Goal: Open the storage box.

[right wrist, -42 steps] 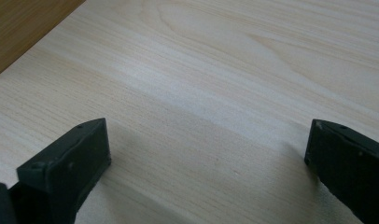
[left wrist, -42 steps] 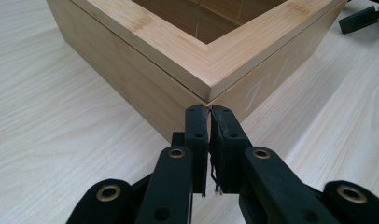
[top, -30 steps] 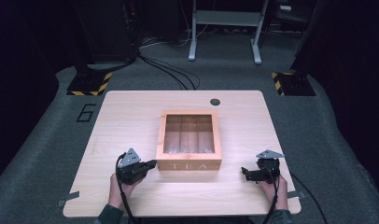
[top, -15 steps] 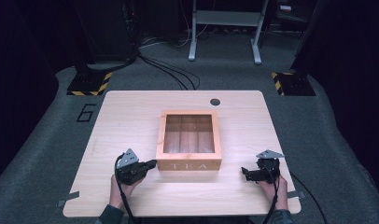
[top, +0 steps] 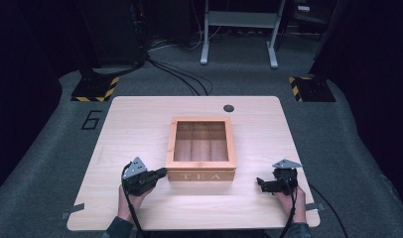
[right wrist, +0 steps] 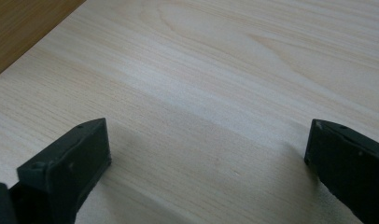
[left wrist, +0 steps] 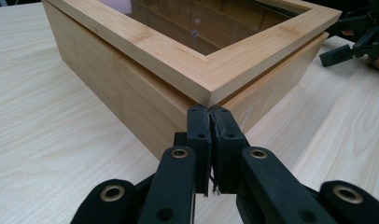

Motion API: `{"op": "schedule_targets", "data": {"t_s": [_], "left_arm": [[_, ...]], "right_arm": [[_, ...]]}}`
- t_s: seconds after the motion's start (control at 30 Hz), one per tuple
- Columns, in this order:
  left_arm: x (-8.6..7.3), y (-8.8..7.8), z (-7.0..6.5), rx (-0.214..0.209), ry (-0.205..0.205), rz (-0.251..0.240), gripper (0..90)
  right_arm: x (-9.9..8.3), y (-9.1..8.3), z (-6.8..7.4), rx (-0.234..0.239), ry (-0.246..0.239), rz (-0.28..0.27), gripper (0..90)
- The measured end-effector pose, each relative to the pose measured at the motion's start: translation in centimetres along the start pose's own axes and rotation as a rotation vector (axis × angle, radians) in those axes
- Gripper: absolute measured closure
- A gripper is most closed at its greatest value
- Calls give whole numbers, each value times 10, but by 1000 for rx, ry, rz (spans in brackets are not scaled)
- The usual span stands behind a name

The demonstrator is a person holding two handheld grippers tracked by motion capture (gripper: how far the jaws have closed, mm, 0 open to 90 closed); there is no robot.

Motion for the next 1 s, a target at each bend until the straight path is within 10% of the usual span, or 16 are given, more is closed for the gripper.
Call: {"op": "schedule_targets", "data": {"t_s": [1.0], "left_arm": [[43, 2, 6, 3, 39, -117, 868]], "right_arm": [[0, 0, 0, 1, 1, -1, 0]]}}
Point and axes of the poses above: each handheld gripper's, and its own axes: y roughly forward along the jaws, x roughly out of its top, z roughly to its left, the point moved 10 cm from there along y, roughly forward along the jaws, and after that the axes turned 6 degrees about x, right-handed, at the moved point
